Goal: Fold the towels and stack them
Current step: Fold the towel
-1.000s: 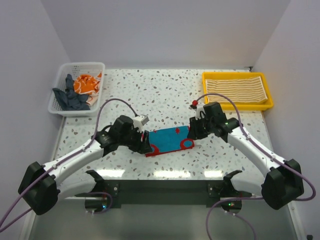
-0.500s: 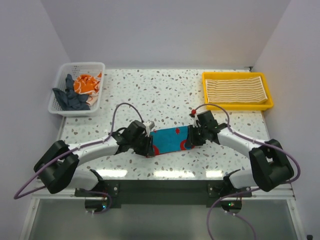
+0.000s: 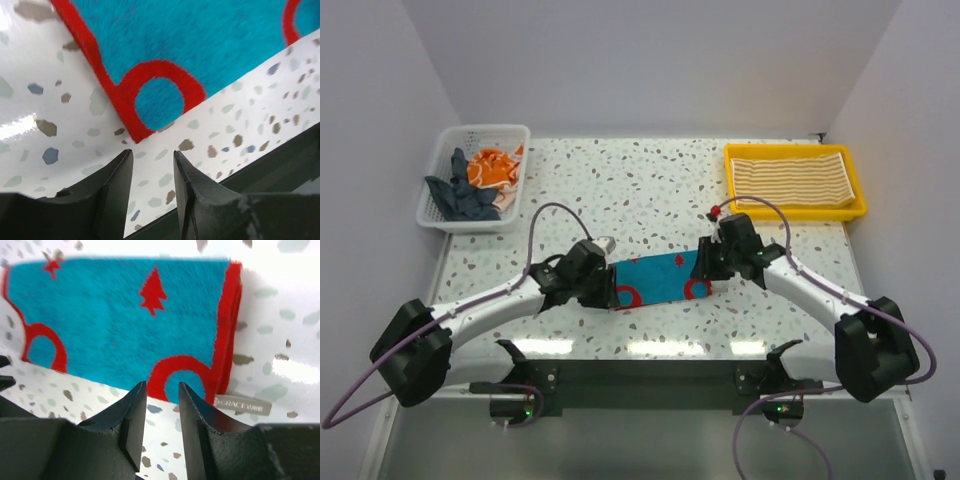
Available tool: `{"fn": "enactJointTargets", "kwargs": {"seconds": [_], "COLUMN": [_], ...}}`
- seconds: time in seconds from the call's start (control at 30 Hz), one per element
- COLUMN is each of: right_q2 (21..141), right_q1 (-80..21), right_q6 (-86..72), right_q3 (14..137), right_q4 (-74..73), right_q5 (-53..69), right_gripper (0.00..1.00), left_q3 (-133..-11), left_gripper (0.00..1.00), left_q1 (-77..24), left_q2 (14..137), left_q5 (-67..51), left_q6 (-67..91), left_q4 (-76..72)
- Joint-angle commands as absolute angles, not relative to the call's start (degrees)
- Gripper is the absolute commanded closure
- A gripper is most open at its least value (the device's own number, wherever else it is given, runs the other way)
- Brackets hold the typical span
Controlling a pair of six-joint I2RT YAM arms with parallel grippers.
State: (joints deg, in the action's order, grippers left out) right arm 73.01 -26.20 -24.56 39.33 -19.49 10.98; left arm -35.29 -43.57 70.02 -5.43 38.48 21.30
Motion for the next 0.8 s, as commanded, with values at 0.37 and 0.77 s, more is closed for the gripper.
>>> {"fn": "enactJointTargets", "kwargs": {"seconds": [0.37,0.77], "right_q2": [87.52,93.69], "right_q1": [-25.05,-25.22], "right_q6": [-23.73,-29.35], "right_q3": [49.04,45.26], "right_q4": [-9.23,-5.10], "right_q5": [5.19,6.68], "right_gripper": [0.66,0.67], "left_q3": [-48.25,-47.81], "left_gripper": [0.63,0.68], "left_q1": [-42.89,-32.63], "left_q2": [84.89,96.24], "left_q5": [6.94,10.64], "left_q6": [37.27,34.64], "left_q4": [13.37,13.27]}}
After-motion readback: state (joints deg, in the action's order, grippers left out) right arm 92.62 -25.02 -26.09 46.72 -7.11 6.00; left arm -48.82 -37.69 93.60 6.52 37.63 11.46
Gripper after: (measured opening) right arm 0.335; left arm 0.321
